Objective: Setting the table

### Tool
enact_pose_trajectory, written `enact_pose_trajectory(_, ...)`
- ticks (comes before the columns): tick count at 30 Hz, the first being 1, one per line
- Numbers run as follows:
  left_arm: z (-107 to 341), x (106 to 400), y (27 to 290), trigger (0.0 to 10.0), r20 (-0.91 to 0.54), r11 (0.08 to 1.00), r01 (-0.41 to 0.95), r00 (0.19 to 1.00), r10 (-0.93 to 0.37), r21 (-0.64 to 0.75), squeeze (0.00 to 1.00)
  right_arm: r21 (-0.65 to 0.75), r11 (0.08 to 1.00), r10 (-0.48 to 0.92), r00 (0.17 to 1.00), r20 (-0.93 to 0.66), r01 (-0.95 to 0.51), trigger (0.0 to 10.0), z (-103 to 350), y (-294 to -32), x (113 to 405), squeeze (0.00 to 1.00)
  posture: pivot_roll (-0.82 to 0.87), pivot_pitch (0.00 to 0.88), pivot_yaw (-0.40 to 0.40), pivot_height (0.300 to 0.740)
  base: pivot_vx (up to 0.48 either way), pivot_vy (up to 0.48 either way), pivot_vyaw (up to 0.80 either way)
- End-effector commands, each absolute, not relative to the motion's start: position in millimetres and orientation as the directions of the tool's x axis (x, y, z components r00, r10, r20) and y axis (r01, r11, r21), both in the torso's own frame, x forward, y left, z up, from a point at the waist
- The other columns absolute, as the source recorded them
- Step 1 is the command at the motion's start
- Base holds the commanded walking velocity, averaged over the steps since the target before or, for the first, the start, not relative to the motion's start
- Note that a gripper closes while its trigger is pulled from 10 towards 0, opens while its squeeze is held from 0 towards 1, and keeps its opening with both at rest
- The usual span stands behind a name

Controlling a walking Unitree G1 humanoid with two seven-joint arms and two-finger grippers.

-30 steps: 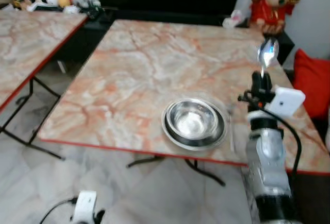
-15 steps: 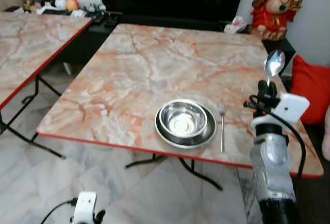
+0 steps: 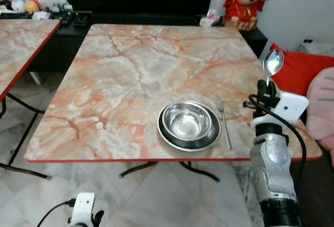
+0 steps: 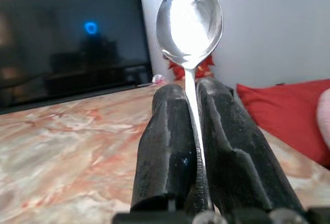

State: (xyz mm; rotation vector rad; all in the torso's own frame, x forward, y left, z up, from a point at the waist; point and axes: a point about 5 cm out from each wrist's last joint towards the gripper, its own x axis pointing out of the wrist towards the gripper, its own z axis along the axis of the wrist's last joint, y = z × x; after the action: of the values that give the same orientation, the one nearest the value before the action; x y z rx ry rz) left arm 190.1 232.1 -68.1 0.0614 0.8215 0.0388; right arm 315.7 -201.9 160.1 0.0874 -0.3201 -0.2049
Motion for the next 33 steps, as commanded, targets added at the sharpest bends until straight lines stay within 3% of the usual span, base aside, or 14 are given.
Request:
enact_pose_trajectory(1,-70.7,186.6,229.7,10.0,-0.739,0.998,-0.013,0.671,0.053,0.06,0.0,0.114,0.974,-0.224,0.925,0.308,0.198,10.0,163.5,-206.3,317.1,0.0,0.06,0.031,-0.024,0.74,0.0,0.0,0.0)
enact_pose_trajectory(10,-72.1,185.5,228.4,10.0,-0.755,0.998,0.007,0.654,0.046,0.067,0.0,0.09,0.973,-0.232,0.926,0.297,0.215,10.0,164.7,-215.4,318.9,0.0,0.05,0.029,-0.023,0.74,0.0,0.0,0.0)
enact_pose_trajectory(33,-75.0,179.3,229.7,10.0,-0.765,0.998,-0.008,0.641,0.058,0.069,0.0,0.068,0.981,-0.193,0.94,0.282,0.182,10.0,163.6,-212.6,321.3,0.0,0.05,0.032,-0.027,0.74,0.268,0.0,0.0)
